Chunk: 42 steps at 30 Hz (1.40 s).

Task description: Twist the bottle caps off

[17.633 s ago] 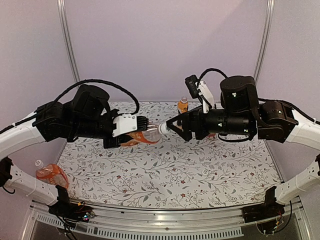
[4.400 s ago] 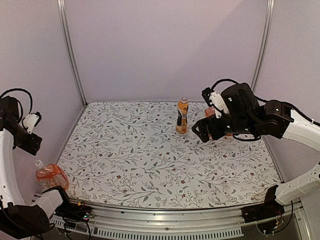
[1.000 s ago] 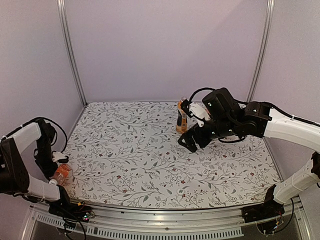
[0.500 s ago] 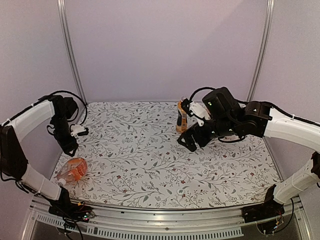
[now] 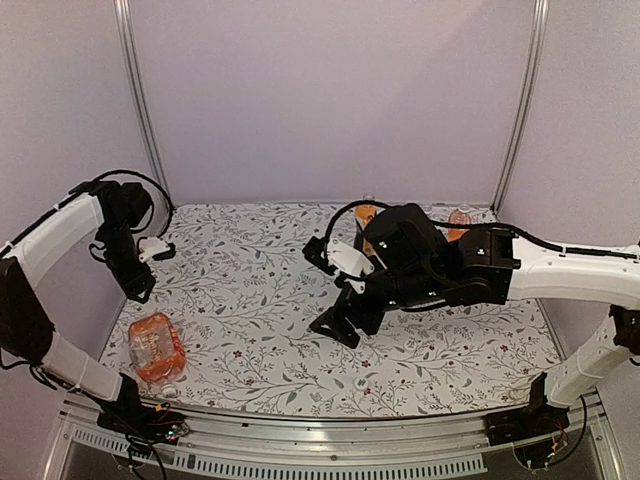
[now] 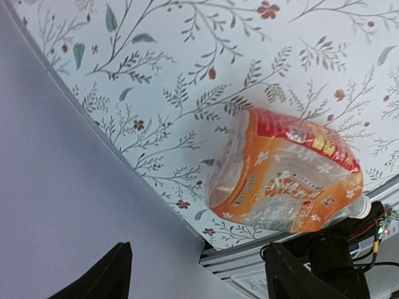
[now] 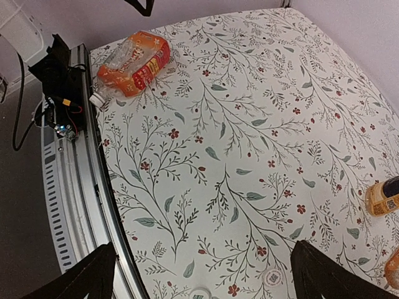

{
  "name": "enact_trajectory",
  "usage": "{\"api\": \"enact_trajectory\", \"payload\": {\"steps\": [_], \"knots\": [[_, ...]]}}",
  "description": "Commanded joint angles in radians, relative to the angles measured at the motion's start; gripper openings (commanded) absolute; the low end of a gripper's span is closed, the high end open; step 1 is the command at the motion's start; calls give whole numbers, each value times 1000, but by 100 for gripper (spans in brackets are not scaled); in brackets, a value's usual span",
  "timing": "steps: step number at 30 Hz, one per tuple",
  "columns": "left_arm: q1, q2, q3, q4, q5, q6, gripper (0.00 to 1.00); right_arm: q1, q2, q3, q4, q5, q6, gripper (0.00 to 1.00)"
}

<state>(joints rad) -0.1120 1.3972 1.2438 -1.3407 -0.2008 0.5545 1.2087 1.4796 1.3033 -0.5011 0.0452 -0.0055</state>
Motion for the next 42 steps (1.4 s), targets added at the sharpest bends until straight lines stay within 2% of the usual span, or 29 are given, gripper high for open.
{"api": "enact_trajectory", "payload": {"steps": [1,3,5,10,12,14,16,18,20,22,25,31,36,42], "knots": [[286,-17,6,-230,-194,181,73,6,36,25,37,-21,-44,99],[413,-19,-3,-210,-265,238,71,8,38,14,29,-14,-43,99],[469,-58,-82,-196,-306,295,69,7,32,-5,31,-7,-43,99],[440,-178,-488,-110,-381,373,70,7,15,-50,51,17,-46,99],[405,-182,-576,-60,-374,350,70,7,11,-61,55,18,-48,99],[323,-155,-597,-49,-323,269,69,8,9,-68,57,16,-49,99],[172,-104,-563,-71,-258,158,68,8,13,-70,56,12,-46,99],[43,-44,-513,-70,-254,54,67,8,14,-71,56,9,-43,99],[-66,31,-457,-65,-281,-16,67,7,13,-75,59,13,-32,99],[-162,116,-386,-79,-244,-75,66,8,9,-82,61,21,-15,99],[-296,264,-237,-105,-88,-121,64,8,-5,-102,69,43,-1,99],[-524,516,21,-107,81,-137,63,9,-42,-138,64,96,108,99],[-639,602,249,-182,227,-118,62,8,-70,-146,34,174,175,99],[-622,453,292,-256,356,-112,64,14,-14,-174,23,318,397,98]]}}
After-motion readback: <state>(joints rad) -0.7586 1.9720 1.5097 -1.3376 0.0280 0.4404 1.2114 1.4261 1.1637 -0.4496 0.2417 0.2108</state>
